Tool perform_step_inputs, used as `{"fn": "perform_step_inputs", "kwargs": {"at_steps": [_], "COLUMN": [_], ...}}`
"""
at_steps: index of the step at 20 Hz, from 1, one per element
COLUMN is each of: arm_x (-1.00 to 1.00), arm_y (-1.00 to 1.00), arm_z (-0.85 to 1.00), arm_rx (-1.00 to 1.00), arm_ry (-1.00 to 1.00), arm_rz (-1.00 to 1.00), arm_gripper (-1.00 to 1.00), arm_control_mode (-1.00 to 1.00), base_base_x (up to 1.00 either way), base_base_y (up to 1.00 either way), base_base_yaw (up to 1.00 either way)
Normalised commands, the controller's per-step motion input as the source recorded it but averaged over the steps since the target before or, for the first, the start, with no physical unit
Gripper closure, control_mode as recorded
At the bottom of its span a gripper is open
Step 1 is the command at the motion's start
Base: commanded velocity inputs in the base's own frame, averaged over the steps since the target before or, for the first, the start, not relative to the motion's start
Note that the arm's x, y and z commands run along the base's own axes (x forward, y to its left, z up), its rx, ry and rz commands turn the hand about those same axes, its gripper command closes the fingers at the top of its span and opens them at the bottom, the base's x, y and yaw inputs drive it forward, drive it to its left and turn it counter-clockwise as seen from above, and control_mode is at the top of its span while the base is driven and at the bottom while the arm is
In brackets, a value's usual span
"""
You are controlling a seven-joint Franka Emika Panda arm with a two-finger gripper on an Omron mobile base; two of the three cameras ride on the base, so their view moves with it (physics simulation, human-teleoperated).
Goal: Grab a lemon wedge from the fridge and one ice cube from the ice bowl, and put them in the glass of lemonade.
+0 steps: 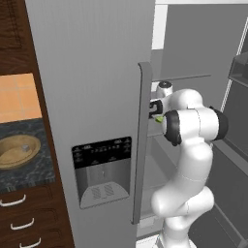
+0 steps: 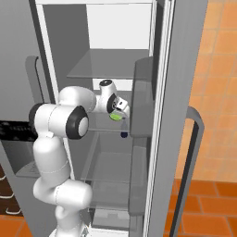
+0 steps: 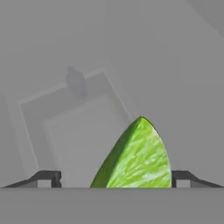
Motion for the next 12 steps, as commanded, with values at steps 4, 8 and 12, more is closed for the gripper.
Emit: {"fn": "perform_step_inputs", "kwargs": {"at_steps": [4, 8, 12], "arm_x": [-0.02, -0.23, -0.64], "arm_y": [0.0, 0.0, 0.0], "arm_z": [-0.04, -0.02, 0.0], "arm_rx": [0.0, 0.0, 0.0], "arm_ry": [0.03, 0.03, 0.0], "arm_rz": [-0.06, -0.02, 0.0], "arm_gripper": [1.0, 1.0, 1.0], "arm_control_mode": [-1.0, -1.0, -1.0], "base_base_x": [0.0, 0.0, 0.0], "base_base_y": [0.0, 0.0, 0.0], "base_base_yaw": [0.0, 0.0, 0.0]}}
